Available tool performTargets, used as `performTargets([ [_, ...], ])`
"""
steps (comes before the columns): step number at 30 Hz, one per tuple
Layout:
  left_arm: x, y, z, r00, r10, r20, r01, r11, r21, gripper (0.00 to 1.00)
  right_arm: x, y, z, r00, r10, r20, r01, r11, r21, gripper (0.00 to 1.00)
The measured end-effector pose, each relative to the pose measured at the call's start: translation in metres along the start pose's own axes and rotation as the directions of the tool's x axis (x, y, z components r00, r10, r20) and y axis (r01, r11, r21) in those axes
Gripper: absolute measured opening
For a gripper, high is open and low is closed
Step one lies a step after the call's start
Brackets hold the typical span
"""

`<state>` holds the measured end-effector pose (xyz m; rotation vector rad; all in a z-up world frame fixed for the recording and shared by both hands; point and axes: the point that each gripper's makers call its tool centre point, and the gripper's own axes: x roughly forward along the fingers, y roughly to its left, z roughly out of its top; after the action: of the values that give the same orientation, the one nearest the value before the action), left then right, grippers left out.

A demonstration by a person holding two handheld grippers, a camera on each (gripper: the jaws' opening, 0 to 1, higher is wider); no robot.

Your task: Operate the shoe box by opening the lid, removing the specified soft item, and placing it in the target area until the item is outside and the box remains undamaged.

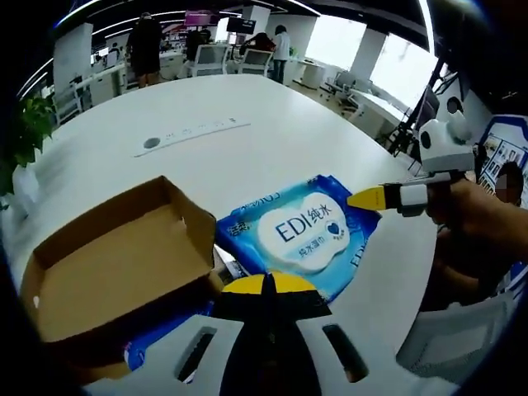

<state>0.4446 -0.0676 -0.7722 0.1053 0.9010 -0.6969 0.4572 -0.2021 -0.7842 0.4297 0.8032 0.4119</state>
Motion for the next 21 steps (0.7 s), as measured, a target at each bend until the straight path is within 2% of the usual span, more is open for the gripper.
performTargets([
  [6,0.004,-0.002,-0.001,1.0,0.015,-0.019,-0.014,0.999,0.049,0.0,0.001,-0.006,-0.002,1.0,-0.006,-0.001,0.006,1.0,0.008,0.0],
  [11,0.01,-0.004,-0.002,0.999,0.038,-0.036,-0.033,0.991,0.133,0.0,0.004,-0.011,-0.003,1.0,-0.012,0.002,0.012,1.0,0.005,0.0],
  [16,0.016,-0.003,-0.004,0.997,0.056,-0.056,-0.045,0.982,0.184,0.0,0.009,-0.015,-0.006,1.0,-0.018,-0.003,0.018,1.0,-0.005,0.0],
  [21,0.02,-0.002,-0.006,0.995,0.065,-0.077,-0.048,0.977,0.21,0.0,0.014,-0.017,-0.01,1.0,-0.023,-0.009,0.023,1.0,-0.008,0.0],
])
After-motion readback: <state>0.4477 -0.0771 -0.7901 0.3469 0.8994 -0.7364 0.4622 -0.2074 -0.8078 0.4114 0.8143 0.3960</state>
